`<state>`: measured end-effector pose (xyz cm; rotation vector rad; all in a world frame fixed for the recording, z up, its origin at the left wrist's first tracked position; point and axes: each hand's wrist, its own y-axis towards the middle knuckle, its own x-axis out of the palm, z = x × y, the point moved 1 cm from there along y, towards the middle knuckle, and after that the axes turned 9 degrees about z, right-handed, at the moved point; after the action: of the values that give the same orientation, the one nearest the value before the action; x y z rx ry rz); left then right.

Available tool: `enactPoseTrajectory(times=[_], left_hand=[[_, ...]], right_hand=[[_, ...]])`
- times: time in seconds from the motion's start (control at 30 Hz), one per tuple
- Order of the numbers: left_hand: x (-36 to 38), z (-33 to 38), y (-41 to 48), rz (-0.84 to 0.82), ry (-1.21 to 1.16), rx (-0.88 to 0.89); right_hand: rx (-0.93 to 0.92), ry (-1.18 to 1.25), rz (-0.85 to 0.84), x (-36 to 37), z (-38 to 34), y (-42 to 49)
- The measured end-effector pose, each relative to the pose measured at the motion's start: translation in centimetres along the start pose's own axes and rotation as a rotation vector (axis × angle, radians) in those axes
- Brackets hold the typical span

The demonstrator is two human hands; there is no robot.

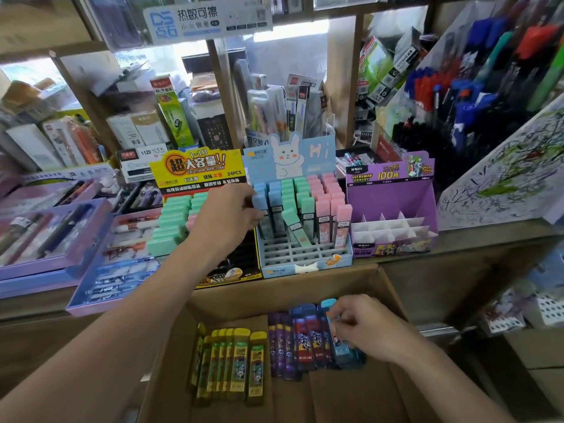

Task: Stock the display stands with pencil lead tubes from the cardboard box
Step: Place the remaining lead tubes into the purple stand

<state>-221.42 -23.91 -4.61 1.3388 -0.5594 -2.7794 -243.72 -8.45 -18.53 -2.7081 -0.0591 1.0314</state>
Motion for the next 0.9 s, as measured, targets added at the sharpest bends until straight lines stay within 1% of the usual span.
enactPoseTrajectory(times=[0.17, 0.27, 0.4, 0.47, 0.6, 0.73, 0.8, 0.9], left_hand=[[0.3, 0.3, 0.0, -0.007, 0.091, 0.024], [0.6, 0.6, -0.3, 0.033, 0.168, 0.065], [1.2, 0.9, -0.8, 0.094, 0.341, 0.136], [1.2, 0.8, -0.9, 0.114, 0.383, 0.145], [1.3, 0.4, -1.8, 0.144, 0.291, 0.126], [1.4, 0.6, -3.3, 0.237, 0.158, 0.144], [1.8, 1.0, -4.1, 0.221, 0.082, 0.117], [3.0, 1.7, -5.3, 0.150, -0.042, 0.056]], right_hand=[[0.003, -0.012, 0.000, -0.1, 0.0, -0.1], [0.001, -0.019, 0.005, -0.1, 0.0, -0.1], [-0.006, -0.019, 0.011, -0.1, 0.0, -0.2], [-0.006, -0.010, 0.010, -0.1, 0.1, -0.2], [0.000, -0.011, 0.006, -0.1, 0.0, -0.2], [0.007, 0.000, -0.006, -0.1, 0.0, -0.1], [0.009, 0.006, -0.007, -0.1, 0.0, -0.1], [0.006, 0.006, -0.004, -0.1, -0.1, -0.2]])
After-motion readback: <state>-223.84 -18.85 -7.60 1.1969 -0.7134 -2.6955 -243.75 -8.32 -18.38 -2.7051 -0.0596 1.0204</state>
